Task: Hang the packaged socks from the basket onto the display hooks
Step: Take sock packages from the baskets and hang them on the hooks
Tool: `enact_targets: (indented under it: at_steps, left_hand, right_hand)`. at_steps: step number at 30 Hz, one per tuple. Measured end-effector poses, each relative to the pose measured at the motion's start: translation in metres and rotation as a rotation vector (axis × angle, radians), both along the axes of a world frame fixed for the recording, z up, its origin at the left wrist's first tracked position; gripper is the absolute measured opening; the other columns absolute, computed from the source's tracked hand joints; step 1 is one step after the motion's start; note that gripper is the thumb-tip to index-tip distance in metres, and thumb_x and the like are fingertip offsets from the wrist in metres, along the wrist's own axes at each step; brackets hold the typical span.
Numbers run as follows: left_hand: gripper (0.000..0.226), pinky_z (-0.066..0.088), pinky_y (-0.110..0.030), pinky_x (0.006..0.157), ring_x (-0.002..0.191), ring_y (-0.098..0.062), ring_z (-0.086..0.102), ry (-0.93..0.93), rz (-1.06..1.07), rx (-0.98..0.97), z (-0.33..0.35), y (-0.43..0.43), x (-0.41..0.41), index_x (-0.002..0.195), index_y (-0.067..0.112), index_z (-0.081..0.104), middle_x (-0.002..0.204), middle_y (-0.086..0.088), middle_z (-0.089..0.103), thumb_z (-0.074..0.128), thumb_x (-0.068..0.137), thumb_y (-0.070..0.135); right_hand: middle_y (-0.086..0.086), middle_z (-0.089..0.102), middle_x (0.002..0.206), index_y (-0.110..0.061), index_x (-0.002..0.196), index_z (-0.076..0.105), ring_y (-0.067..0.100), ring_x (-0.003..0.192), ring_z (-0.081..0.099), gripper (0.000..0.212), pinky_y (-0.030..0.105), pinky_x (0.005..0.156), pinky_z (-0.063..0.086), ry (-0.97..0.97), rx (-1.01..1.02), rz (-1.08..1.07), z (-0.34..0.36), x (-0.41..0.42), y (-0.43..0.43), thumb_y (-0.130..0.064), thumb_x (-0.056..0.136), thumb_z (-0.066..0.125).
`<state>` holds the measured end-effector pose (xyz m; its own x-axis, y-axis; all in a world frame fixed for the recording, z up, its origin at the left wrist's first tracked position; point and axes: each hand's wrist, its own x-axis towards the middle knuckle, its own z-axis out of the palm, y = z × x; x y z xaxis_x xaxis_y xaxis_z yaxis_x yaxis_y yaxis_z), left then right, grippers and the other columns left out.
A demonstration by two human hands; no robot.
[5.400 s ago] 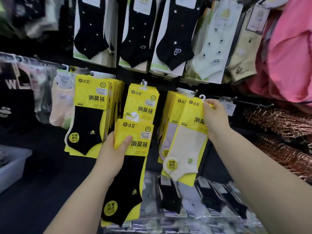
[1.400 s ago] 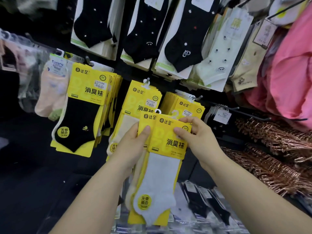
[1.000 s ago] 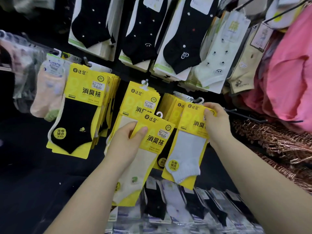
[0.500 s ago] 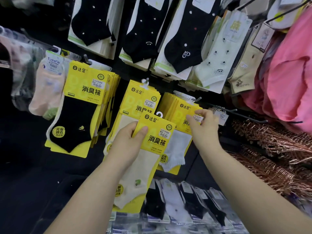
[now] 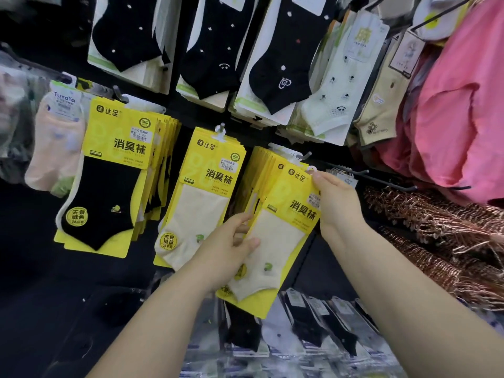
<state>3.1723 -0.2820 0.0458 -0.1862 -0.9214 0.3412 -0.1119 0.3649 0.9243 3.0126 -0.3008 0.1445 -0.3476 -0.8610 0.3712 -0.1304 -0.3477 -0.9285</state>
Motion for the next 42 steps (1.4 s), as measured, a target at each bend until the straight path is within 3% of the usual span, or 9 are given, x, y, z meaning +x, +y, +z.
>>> enact_targets:
  at_steps: [4,10,13,16,19,29,33,37,42]
  left_hand:
    - [0.061,0.041,-0.032,0.106,0.126,-0.008,0.048,-0.05,-0.087,0.016,-0.004,-0.001,-0.009,0.147,0.031,0.028,0.145,0.012,0.043,0.056,0.094,0.023]
    - [0.068,0.028,-0.029,0.114,0.134,0.001,0.03,-0.06,-0.062,0.039,-0.011,-0.011,-0.017,0.15,0.031,0.019,0.152,0.014,0.031,0.056,0.094,0.031]
    - [0.067,0.026,-0.023,0.11,0.135,0.001,0.026,-0.086,-0.07,0.048,-0.017,-0.013,-0.022,0.15,0.031,0.018,0.155,0.016,0.023,0.055,0.094,0.032]
    - [0.07,0.023,-0.027,0.111,0.143,-0.009,0.021,-0.116,-0.037,0.055,-0.021,-0.014,-0.028,0.15,0.035,0.014,0.158,0.012,0.015,0.055,0.093,0.036]
    - [0.072,0.024,-0.031,0.111,0.143,-0.012,0.023,-0.119,-0.01,0.048,-0.022,-0.017,-0.031,0.15,0.036,0.012,0.159,0.01,0.013,0.056,0.093,0.036]
    - [0.068,0.03,-0.032,0.111,0.139,-0.011,0.032,-0.094,0.053,0.022,-0.027,-0.024,-0.025,0.149,0.032,0.021,0.153,0.008,0.031,0.058,0.093,0.028]
    - [0.065,0.034,-0.03,0.109,0.136,-0.011,0.037,-0.02,0.05,0.045,-0.034,-0.019,-0.017,0.149,0.027,0.026,0.151,0.006,0.035,0.059,0.093,0.019]
    - [0.059,0.041,-0.022,0.093,0.126,-0.013,0.048,-0.068,0.038,0.102,-0.05,-0.004,-0.005,0.146,0.025,0.033,0.144,0.004,0.044,0.058,0.093,0.017]
    - [0.048,0.037,-0.019,0.094,0.124,-0.011,0.048,-0.347,-0.016,0.156,-0.073,0.019,0.0,0.142,0.021,0.04,0.14,0.001,0.049,0.054,0.095,0.02]
  right_hand:
    - [0.009,0.068,0.099,-0.024,0.081,0.07,0.031,0.091,0.062,0.014,0.043,0.089,0.054,-0.06,0.002,-0.079,0.011,0.002,-0.026,-0.024,0.092,0.061]
    - [-0.004,0.054,0.065,-0.022,0.08,0.07,0.016,0.061,0.046,0.015,0.027,0.058,0.04,0.012,-0.057,-0.185,0.015,0.012,-0.056,-0.016,0.089,0.06]
    - [0.006,0.061,0.102,-0.027,0.096,0.067,0.028,0.093,0.057,0.01,0.038,0.075,0.051,0.123,-0.03,-0.28,0.006,0.007,-0.064,-0.026,0.087,0.064]
    - [0.008,0.042,0.136,-0.03,0.13,0.045,0.029,0.121,0.046,0.057,0.045,0.096,0.046,0.223,0.022,-0.357,-0.014,0.002,-0.062,-0.033,0.079,0.073]
    - [0.006,0.03,0.147,-0.025,0.146,0.022,0.025,0.123,0.044,0.087,0.034,0.089,0.039,0.23,0.072,-0.284,-0.039,-0.002,-0.056,-0.032,0.078,0.075]
    - [0.005,0.051,0.132,-0.01,0.139,0.033,0.025,0.119,0.05,0.052,0.04,0.098,0.044,0.268,0.241,-0.11,-0.066,-0.002,-0.056,-0.037,0.097,0.047]
    - [0.002,0.056,0.118,-0.011,0.129,0.042,0.017,0.097,0.053,0.037,0.03,0.076,0.043,0.271,0.24,-0.075,-0.068,-0.005,-0.047,-0.029,0.097,0.047]
    - [0.002,0.058,0.116,-0.012,0.13,0.041,0.018,0.097,0.057,0.037,0.035,0.084,0.05,0.258,0.31,-0.014,-0.086,-0.009,-0.026,-0.026,0.096,0.05]
    - [0.002,0.051,0.116,-0.009,0.147,0.021,0.013,0.085,0.05,0.064,0.028,0.07,0.04,0.343,0.531,0.054,-0.135,-0.012,0.02,-0.029,0.096,0.053]
